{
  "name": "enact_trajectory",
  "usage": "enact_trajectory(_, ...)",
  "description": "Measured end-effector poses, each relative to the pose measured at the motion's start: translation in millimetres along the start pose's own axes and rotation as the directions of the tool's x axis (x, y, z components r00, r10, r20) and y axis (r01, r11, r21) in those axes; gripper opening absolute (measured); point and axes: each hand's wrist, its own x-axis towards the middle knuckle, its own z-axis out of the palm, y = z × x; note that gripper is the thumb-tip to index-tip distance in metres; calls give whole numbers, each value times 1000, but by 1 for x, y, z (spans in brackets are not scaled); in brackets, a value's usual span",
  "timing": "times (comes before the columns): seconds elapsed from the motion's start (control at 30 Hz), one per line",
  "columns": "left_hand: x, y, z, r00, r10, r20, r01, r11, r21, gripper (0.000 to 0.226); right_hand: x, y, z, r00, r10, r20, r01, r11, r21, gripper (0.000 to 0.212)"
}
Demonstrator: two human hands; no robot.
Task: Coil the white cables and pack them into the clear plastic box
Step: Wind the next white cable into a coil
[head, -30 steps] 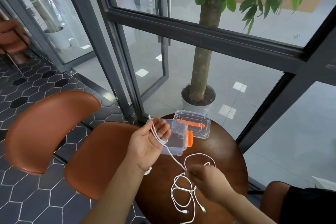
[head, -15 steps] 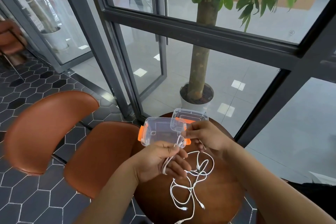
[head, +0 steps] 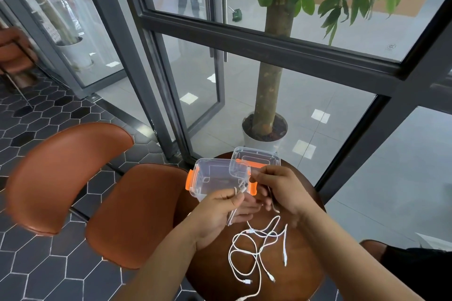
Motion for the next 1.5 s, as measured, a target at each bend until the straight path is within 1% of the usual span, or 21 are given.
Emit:
enact_trajectory(0.13, 5, -5, 0, 998, 61, -13, -63, 986, -153, 36, -12, 0, 5, 999, 7, 50, -14, 991, 135, 23)
enact_trajectory(0.2, 8, -10, 3, 994, 103, -29, -106, 971, -213, 35, -17, 0, 12, 999, -25, 27, 21, 992, 128, 25)
enact_trajectory(0.27, 10, -11, 10, 987, 113, -111, -141, 944, -297, 34, -20, 7, 19, 992, -122, -25, 121, 992, -33, 22)
enact_trajectory(0.3, 11, -9, 14, 983, 102, -151, -149, 929, -338, 33, -21, 12, 22, 974, -219, -50, 201, 948, -247, 20)
enact_trajectory(0.33, 12, -8, 18, 978, 90, -187, -156, 915, -373, 33, -21, 19, 22, 940, -337, -41, 267, 807, -526, 17)
enact_trajectory(0.37, 12, -7, 22, 973, 83, -217, -168, 897, -408, 34, -23, 25, 23, 903, -428, 24, 304, 599, -741, 18)
enact_trajectory(0.4, 13, -7, 24, 967, 77, -243, -183, 873, -453, 36, -26, 31, 25, 877, -472, 89, 314, 423, -850, 30)
enact_trajectory(0.43, 14, -6, 24, 964, 61, -259, -190, 839, -510, 35, -27, 38, 27, 862, -489, 138, 335, 342, -878, 45)
enact_trajectory(0.47, 16, -4, 24, 963, 39, -266, -187, 808, -559, 35, -28, 44, 29, 853, -497, 162, 355, 323, -877, 56)
enact_trajectory(0.53, 17, -1, 23, 965, 5, -263, -168, 781, -601, 38, -31, 56, 35, 832, -529, 169, 409, 377, -831, 56)
enact_trajectory(0.63, 16, 2, 22, 973, -11, -232, -149, 734, -663, 38, -32, 70, 34, 794, -599, 102, 435, 443, -784, 24)
enact_trajectory(0.7, 17, 2, 21, 970, -12, -244, -163, 713, -682, 36, -31, 74, 30, 817, -574, 64, 412, 503, -760, 21)
enact_trajectory(0.77, 18, 5, 18, 959, -1, -284, -202, 702, -683, 34, -37, 74, 28, 870, -490, 61, 391, 608, -691, 32)
enact_trajectory(0.83, 18, 9, 11, 959, 22, -282, -222, 677, -702, 33, -39, 78, 24, 910, -408, 76, 381, 747, -546, 18)
enact_trajectory(0.9, 16, 13, 6, 972, 45, -230, -202, 659, -725, 33, -38, 83, 17, 947, -307, 98, 322, 892, -318, 15)
enact_trajectory(0.97, 13, 14, 3, 986, 62, -157, -159, 663, -732, 31, -33, 89, 7, 965, -203, 165, 228, 962, -153, 20)
enact_trajectory(1.03, 9, 12, 2, 995, 74, -69, -101, 657, -747, 30, -27, 91, -5, 956, -137, 260, 186, 967, -174, 19)
enact_trajectory(1.13, 6, 8, -4, 990, 102, 96, 4, 664, -747, 34, -14, 94, -27, 933, -27, 359, 166, 917, -363, 24)
enact_trajectory(1.27, 2, 2, -11, 953, 78, 291, 137, 749, -649, 29, 1, 70, -52, 949, 56, 311, 146, 796, -587, 20)
enact_trajectory(1.4, -3, 1, -3, 977, -27, 211, 101, 931, -350, 29, 20, 37, -50, 968, -2, 252, 197, 634, -748, 20)
enact_trajectory(1.5, -3, 2, 3, 986, -91, 142, 107, 989, -106, 35, 23, 13, -35, 980, -113, 162, 196, 656, -729, 22)
